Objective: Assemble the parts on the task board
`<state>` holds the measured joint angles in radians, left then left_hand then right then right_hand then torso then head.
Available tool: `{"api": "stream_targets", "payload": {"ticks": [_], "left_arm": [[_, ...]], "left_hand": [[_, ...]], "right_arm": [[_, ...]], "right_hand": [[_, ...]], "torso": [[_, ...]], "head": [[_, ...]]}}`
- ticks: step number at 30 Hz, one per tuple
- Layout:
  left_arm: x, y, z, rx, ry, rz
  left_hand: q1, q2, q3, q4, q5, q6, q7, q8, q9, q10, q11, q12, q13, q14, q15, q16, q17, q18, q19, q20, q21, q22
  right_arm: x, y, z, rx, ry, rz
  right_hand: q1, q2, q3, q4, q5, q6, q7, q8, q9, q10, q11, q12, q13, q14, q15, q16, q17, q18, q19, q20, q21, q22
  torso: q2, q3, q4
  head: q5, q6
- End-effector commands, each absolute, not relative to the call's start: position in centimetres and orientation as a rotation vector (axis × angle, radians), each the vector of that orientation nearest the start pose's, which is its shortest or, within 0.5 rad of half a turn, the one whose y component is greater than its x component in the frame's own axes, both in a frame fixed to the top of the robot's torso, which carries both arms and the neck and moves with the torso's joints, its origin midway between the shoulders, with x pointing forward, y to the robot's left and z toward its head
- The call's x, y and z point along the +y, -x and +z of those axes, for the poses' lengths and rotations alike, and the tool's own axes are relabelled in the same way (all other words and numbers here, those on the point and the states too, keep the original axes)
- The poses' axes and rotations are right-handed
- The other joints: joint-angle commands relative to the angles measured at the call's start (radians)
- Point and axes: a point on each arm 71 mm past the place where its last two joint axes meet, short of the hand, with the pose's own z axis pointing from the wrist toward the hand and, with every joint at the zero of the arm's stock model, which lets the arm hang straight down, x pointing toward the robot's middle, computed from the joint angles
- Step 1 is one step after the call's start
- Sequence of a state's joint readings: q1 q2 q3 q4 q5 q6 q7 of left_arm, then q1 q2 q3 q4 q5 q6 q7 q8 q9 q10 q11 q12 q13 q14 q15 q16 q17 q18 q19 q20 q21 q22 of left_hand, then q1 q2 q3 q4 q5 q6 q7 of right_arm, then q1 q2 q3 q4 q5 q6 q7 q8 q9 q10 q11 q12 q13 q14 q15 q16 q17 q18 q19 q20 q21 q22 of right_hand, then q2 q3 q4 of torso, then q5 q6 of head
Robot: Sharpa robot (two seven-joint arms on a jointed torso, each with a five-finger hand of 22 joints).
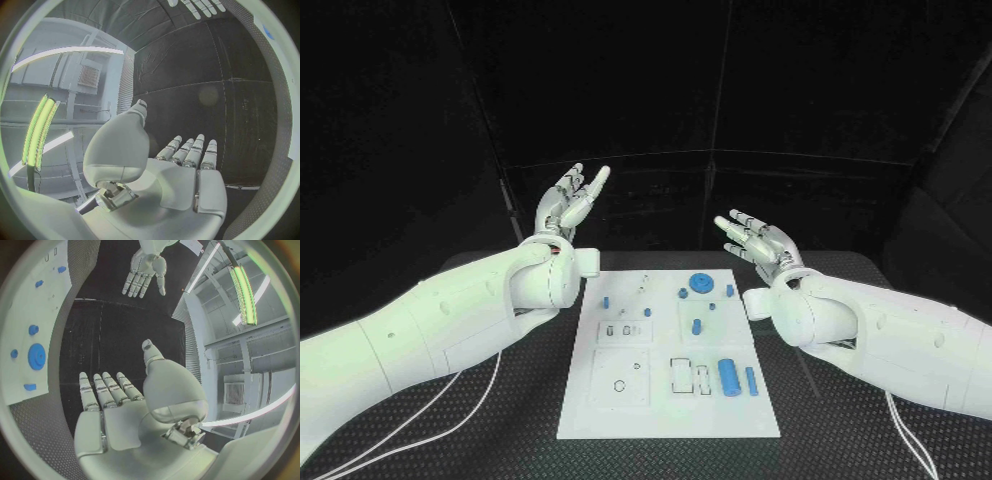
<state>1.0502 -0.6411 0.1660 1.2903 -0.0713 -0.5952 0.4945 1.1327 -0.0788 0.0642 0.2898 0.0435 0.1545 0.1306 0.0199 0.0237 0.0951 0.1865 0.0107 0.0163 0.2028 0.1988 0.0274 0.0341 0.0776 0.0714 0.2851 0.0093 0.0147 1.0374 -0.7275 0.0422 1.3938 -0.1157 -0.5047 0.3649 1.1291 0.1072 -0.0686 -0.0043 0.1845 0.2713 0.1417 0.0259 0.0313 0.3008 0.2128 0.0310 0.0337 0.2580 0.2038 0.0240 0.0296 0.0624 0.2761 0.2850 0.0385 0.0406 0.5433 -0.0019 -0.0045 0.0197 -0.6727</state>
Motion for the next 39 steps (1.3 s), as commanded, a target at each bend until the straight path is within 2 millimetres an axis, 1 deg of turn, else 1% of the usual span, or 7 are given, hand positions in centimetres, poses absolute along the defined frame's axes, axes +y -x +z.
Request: {"api": "stream_targets", "payload": {"ticks": [1,9,15,18,20,27,39], "left_arm": [[19.5,-53.0,-19.1,1.11,1.107,-1.403],[19.8,-53.0,-19.1,1.115,1.108,-1.408],[20.5,-52.5,-18.7,1.115,1.072,-1.429],[21.0,-52.2,-18.4,1.114,1.054,-1.439],[21.4,-51.8,-18.1,1.108,1.043,-1.44],[21.4,-50.2,-17.0,1.116,1.012,-1.483],[20.4,-47.4,-15.6,1.2,0.942,-1.585]], "left_hand": [[0.01,-0.001,0.001,0.004,0.004,0.008,0.096,0.004,0.001,-0.001,0.007,0.006,0.001,0.004,0.002,0.005,0.001,0.009,0.0,0.005,0.006,0.001],[0.014,0.005,0.004,0.003,0.004,0.022,0.105,0.007,0.003,0.012,0.016,0.009,0.003,0.03,0.008,0.011,0.006,0.022,0.004,0.006,0.007,0.002],[0.081,0.018,0.029,-0.005,0.003,0.124,0.13,0.031,0.017,0.101,0.041,0.026,0.014,0.165,0.027,0.046,0.027,0.056,0.085,0.01,0.033,0.019],[0.107,0.026,0.03,-0.007,0.003,0.194,0.134,0.047,0.026,0.164,0.046,0.037,0.019,0.3,0.033,0.083,0.046,0.052,0.19,0.009,0.069,0.039],[0.126,0.037,0.029,-0.013,0.002,0.281,0.138,0.071,0.037,0.255,0.049,0.057,0.029,0.475,0.035,0.139,0.072,0.056,0.415,0.007,0.153,0.082],[0.171,0.058,0.006,-0.045,0.004,0.635,0.108,0.164,0.078,0.719,0.02,0.183,0.072,0.761,-0.042,0.257,0.118,0.111,0.733,-0.015,0.295,0.139],[0.204,0.081,-0.044,-0.081,0.003,0.744,0.077,0.157,0.061,0.885,-0.035,0.188,0.062,0.995,-0.115,0.361,0.202,0.106,0.945,-0.09,0.402,0.184]], "right_arm": [[-19.1,-49.4,-24.2,1.535,-1.104,1.384],[-19.8,-50.1,-23.7,1.517,-0.939,1.311],[-20.6,-51.2,-22.2,1.469,-0.7,1.172],[-20.8,-51.8,-21.3,1.454,-0.604,1.126],[-20.7,-52.2,-20.6,1.451,-0.535,1.099],[-19.9,-52.8,-18.8,1.513,-0.268,0.994],[-17.8,-52.9,-17.4,1.667,0.1,0.633]], "right_hand": [[0.024,0.002,-0.004,-0.007,0.003,0.011,0.107,0.006,0.001,0.013,0.003,0.004,0.001,0.01,0.003,0.006,0.001,0.019,0.004,0.007,0.007,0.002],[0.176,0.007,0.027,-0.112,-0.02,0.173,0.139,0.029,0.017,0.23,0.038,0.032,0.018,0.275,0.034,0.049,0.022,0.053,0.174,0.006,0.067,0.031],[0.254,0.007,0.062,-0.195,-0.004,0.453,0.113,0.069,0.035,0.567,0.003,0.08,0.032,0.611,-0.012,0.11,0.036,0.105,0.406,0.005,0.163,0.068],[0.261,0.005,0.072,-0.219,-0.003,0.564,0.098,0.081,0.039,0.629,-0.015,0.087,0.031,0.688,-0.035,0.123,0.038,0.122,0.461,0.0,0.191,0.075],[0.259,0.007,0.08,-0.233,-0.002,0.61,0.093,0.081,0.038,0.666,-0.026,0.088,0.029,0.734,-0.047,0.127,0.036,0.124,0.499,-0.01,0.211,0.079],[0.236,0.003,0.103,-0.282,-0.006,0.689,0.066,0.076,0.038,0.81,-0.065,0.093,0.031,0.921,-0.109,0.159,0.051,0.124,0.629,-0.07,0.287,0.103],[0.175,-0.057,0.093,-0.276,0.01,0.787,0.007,0.069,0.035,0.97,-0.143,0.078,0.033,1.256,-0.212,0.401,0.2,0.12,0.885,-0.198,0.522,0.216]], "torso": [[0.0,-0.0001,-0.0002],[0.005,-0.0002,-0.0017],[0.023,-0.0005,-0.0024],[0.034,-0.0011,-0.0005],[0.044,-0.0021,0.0002],[0.084,-0.0076,0.0075],[0.158,-0.0191,0.0135]], "head": [[0.0,0.0],[0.002,-0.007],[0.0,-0.002],[-0.002,0.001],[-0.002,0.004],[-0.01,0.017],[-0.014,0.039]]}}
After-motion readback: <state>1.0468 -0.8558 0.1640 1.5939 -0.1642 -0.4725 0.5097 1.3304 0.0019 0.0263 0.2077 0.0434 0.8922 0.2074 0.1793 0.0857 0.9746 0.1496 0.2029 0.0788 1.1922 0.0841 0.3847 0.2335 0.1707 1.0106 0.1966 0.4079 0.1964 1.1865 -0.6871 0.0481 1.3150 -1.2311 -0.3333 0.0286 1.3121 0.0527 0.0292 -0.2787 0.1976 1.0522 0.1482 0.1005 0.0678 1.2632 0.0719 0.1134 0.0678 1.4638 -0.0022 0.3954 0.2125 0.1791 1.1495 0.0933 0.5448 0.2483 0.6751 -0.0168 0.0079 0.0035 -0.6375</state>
